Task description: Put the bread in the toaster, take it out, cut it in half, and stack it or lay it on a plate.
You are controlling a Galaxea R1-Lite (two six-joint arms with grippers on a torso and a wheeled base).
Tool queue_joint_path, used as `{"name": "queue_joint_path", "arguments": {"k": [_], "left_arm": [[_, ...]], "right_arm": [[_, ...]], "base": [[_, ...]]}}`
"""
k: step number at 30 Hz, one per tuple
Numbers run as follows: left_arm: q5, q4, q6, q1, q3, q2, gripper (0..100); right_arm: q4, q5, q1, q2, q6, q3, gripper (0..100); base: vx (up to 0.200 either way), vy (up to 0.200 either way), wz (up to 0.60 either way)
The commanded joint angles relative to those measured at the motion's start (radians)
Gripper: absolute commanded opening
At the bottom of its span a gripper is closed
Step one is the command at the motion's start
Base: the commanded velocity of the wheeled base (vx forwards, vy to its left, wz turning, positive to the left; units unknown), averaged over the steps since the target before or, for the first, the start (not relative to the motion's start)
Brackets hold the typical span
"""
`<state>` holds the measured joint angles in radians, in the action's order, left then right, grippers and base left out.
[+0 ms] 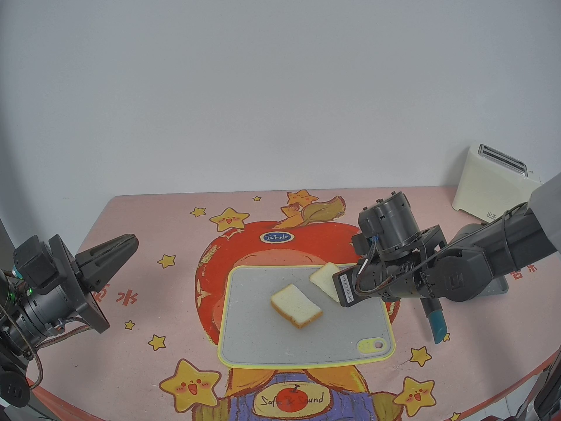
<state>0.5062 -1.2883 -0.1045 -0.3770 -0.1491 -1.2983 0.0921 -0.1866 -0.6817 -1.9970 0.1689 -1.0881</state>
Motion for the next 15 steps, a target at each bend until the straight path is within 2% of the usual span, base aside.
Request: {"name": "queue_joint_path", "arguments": {"k": [1, 15], "left_arm": [[0.0, 0.0, 0.0, 0.0, 0.0, 0.001, 0], [0.002, 0.0, -0.001, -0.002, 0.0, 0.002, 0]], "right_arm": [[0.0, 0.001, -0.001, 0.003, 0.0, 0.0, 0], [0.0, 0.003, 0.008, 0.093, 0.017, -0.001, 0]], "base": [[0.0, 0.0, 0.0], [0.0, 0.0, 0.0]]}}
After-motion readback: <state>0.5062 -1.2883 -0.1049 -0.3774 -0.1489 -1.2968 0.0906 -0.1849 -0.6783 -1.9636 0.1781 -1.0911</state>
